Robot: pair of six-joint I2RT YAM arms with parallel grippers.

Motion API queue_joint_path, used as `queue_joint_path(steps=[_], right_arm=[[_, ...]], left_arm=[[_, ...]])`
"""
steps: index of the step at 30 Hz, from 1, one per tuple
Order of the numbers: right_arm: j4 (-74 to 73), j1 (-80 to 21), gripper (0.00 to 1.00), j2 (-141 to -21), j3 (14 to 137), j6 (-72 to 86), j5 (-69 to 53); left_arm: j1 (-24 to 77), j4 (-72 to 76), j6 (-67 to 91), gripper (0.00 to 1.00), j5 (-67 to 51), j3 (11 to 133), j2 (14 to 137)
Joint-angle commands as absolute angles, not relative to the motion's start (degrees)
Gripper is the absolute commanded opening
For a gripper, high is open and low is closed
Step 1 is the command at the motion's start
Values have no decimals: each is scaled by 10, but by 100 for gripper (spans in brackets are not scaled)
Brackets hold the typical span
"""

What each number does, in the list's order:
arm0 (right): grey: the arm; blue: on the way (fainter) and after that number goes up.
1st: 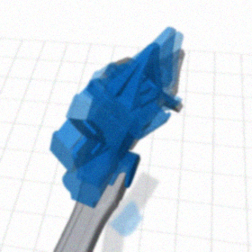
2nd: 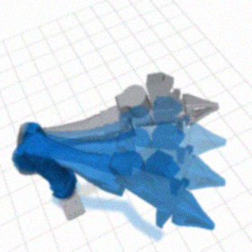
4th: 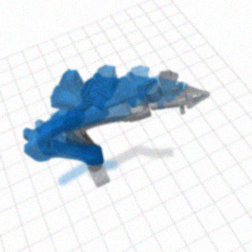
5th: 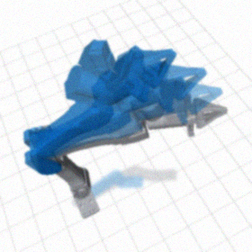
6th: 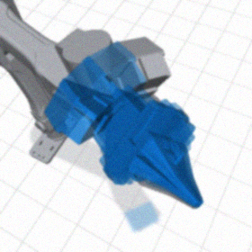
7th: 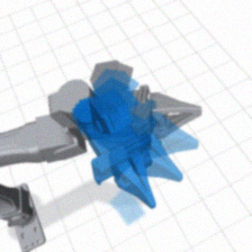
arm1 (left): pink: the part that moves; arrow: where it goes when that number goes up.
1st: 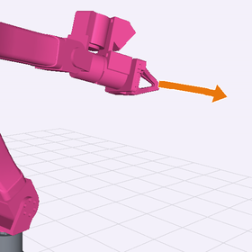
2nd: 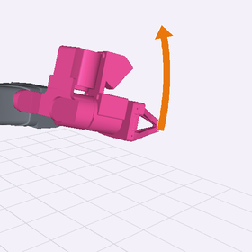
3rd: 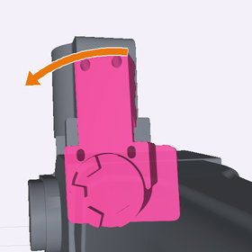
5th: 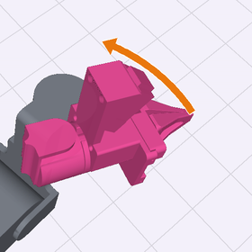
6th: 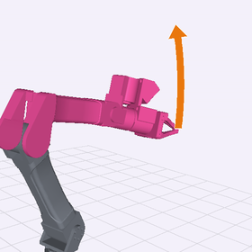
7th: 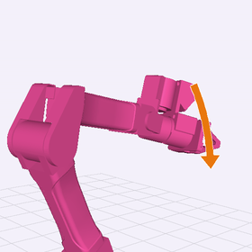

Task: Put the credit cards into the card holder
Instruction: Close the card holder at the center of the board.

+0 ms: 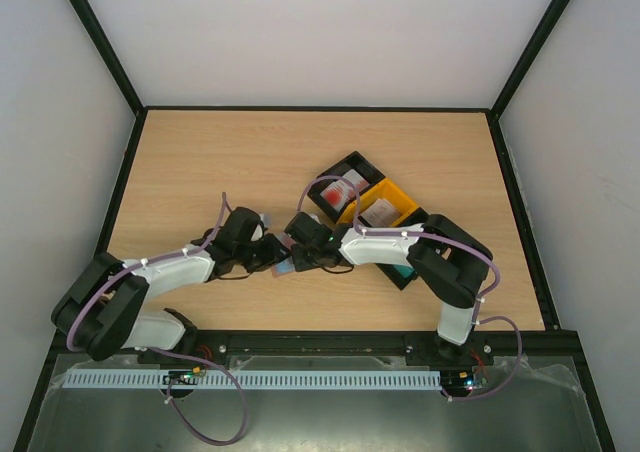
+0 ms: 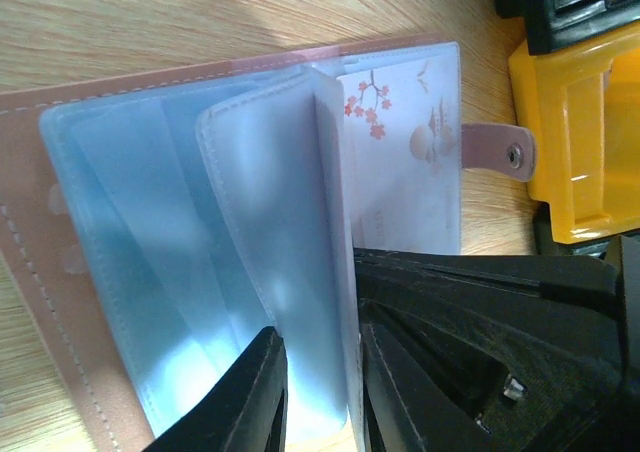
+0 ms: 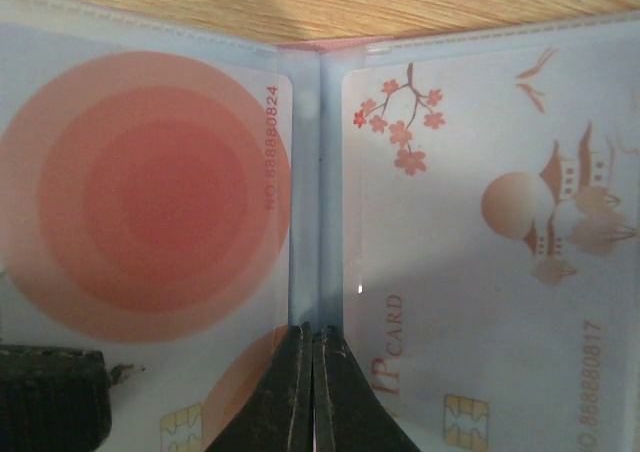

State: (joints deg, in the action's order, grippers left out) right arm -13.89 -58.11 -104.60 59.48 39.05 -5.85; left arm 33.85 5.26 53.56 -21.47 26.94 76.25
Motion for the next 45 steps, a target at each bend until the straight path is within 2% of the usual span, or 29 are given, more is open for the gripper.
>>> queue_joint_path(steps=[1, 10, 17, 29, 36, 45], right_arm=[[-149, -584, 2, -1040, 579, 398, -50], [-134, -583, 2, -1029, 566, 406, -48], [-115, -583, 4, -994, 556, 419, -33], [-102, -578, 18, -921, 535, 434, 13], [-122, -560, 28, -865, 513, 437, 81], [-157, -521, 40, -888, 497, 413, 88]], left_arm=[[341, 80, 533, 23, -242, 262, 774], [341, 79, 524, 19, -241, 262, 772], [340, 59, 516, 20, -215, 259, 757], [340, 49, 505, 23, -215, 273, 751], [341, 13, 497, 30, -182, 273, 739], [341, -6, 492, 33, -160, 272, 735]])
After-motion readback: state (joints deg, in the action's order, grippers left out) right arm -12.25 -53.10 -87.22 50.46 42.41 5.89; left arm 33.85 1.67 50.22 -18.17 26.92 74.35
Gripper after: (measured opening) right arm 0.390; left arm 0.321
